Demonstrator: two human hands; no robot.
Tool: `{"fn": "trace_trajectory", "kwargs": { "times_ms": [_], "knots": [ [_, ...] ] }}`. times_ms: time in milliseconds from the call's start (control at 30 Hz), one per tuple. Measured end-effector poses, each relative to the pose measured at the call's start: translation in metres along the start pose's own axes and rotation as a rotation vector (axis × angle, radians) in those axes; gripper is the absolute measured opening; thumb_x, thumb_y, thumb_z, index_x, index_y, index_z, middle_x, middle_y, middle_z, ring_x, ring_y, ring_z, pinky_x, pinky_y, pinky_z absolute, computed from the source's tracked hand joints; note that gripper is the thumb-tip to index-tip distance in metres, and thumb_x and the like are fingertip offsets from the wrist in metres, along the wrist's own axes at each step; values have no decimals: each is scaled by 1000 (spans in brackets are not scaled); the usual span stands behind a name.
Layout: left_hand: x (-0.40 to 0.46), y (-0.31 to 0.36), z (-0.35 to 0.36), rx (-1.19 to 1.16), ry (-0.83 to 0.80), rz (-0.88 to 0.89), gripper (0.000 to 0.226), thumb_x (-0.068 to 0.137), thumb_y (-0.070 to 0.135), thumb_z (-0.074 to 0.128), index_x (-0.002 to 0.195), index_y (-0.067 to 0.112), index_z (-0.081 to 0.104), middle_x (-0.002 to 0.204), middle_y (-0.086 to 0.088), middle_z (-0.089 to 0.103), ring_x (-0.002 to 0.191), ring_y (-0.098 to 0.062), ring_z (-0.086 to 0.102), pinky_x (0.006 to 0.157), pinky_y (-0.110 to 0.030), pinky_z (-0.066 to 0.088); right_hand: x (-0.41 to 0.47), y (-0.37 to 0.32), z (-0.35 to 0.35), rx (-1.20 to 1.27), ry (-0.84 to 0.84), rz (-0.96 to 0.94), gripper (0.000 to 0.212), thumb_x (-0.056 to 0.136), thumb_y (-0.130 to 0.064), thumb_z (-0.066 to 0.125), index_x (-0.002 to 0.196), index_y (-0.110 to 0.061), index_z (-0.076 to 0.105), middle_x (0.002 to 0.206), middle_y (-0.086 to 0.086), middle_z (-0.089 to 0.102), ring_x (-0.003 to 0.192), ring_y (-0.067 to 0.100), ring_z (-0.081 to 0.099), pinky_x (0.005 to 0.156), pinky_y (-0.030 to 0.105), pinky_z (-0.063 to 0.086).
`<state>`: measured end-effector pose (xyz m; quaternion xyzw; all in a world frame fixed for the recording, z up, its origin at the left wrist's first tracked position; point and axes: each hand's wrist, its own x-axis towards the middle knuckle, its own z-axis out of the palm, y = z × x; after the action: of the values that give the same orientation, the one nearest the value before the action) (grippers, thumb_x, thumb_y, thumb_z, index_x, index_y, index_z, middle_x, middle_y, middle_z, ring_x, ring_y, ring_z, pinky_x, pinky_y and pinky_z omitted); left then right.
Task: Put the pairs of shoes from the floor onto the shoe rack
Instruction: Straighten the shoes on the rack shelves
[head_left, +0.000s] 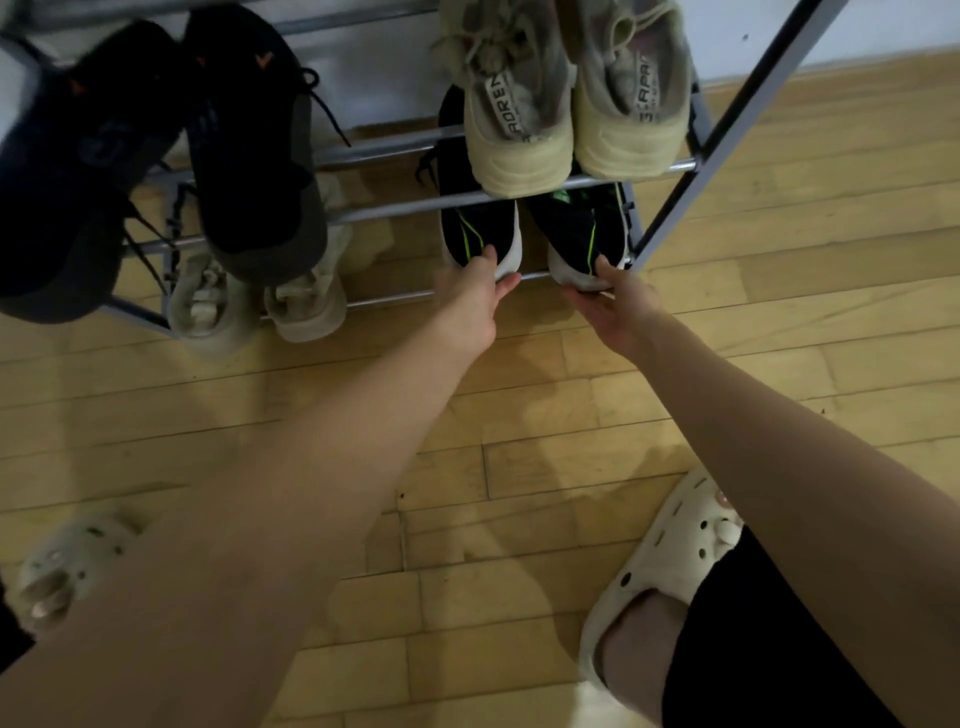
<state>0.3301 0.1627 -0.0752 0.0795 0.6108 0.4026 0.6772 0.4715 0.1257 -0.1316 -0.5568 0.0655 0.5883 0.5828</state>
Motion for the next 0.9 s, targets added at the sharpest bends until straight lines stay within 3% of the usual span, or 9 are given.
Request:
{"fn": "trace_trajectory", "kwargs": {
  "times_ms": [133, 267, 367, 433, 500, 633, 700, 800, 900],
  "knots": [
    [12, -21, 11, -18, 21, -39, 52, 94, -4, 52, 142, 9, 36, 139, -13, 48, 65, -17, 56, 89, -34, 55, 1, -3, -1, -33, 24, -20, 26, 91, 0, 59, 114, 0, 48, 102, 18, 57, 88, 34, 64, 81, 46, 58],
    [24, -39, 15, 95, 20, -42, 54, 96, 3, 53, 145, 11, 34, 142, -10, 47, 61, -12, 56, 67, -26, 59, -3, -1, 2, -137, 38, -82, 14, 92, -5, 61, 88, -4, 47, 97, 17, 57, 85, 31, 65, 87, 44, 56],
    [32, -41, 13, 223, -7, -18, 53, 96, 12, 57, 145, 9, 35, 139, -11, 46, 64, -12, 57, 58, -24, 58, -3, 2, 3, -209, 66, -93, 17, 93, -15, 62, 91, -2, 53, 101, 18, 63, 85, 28, 67, 75, 35, 60],
    [31, -38, 7, 333, -49, -26, 52, 96, 22, 57, 142, 8, 36, 128, -12, 52, 65, -15, 59, 66, -28, 60, -2, 4, 4, -319, 113, -75, 28, 92, -29, 62, 100, -3, 56, 107, 17, 66, 89, 28, 69, 66, 31, 60],
    [24, -33, -2, 463, -104, -60, 51, 97, 32, 54, 138, 7, 37, 101, -8, 56, 65, -16, 58, 76, -34, 59, -6, 8, 6, -440, 194, -33, 40, 90, -43, 61, 104, -7, 54, 104, 13, 66, 90, 25, 70, 64, 31, 60],
    [6, -14, -37, 707, -191, -91, 47, 101, 28, 45, 140, 4, 34, 83, -7, 56, 64, -15, 59, 60, -26, 56, -23, 24, 12, -728, 178, 40, 41, 94, -34, 57, 120, -2, 51, 84, 8, 61, 66, 18, 62, 47, 24, 54],
    [-5, 0, -61, 803, -197, -47, 40, 102, 19, 43, 138, 2, 37, 81, -8, 61, 63, -14, 60, 53, -23, 51, -36, 34, 17, -915, 156, 4, 33, 95, -21, 55, 117, 3, 54, 86, 14, 60, 73, 23, 60, 64, 32, 56],
    [-22, 28, -107, 905, -149, 68, 11, 99, 10, 46, 104, 10, 55, 89, -13, 65, 71, -19, 62, 66, -29, 54, -69, 45, 35, -1160, 74, -157, 33, 97, -17, 45, 105, 11, 60, 96, 24, 63, 85, 31, 60, 86, 48, 53],
    [-38, 61, -155, 915, -91, 96, 11, 99, 9, 47, 92, 12, 55, 83, -7, 65, 70, -17, 62, 65, -29, 52, -109, 52, 66, -1260, -70, -346, 41, 101, -26, 40, 106, 10, 58, 99, 28, 66, 88, 38, 64, 83, 51, 53]
  ]
}}
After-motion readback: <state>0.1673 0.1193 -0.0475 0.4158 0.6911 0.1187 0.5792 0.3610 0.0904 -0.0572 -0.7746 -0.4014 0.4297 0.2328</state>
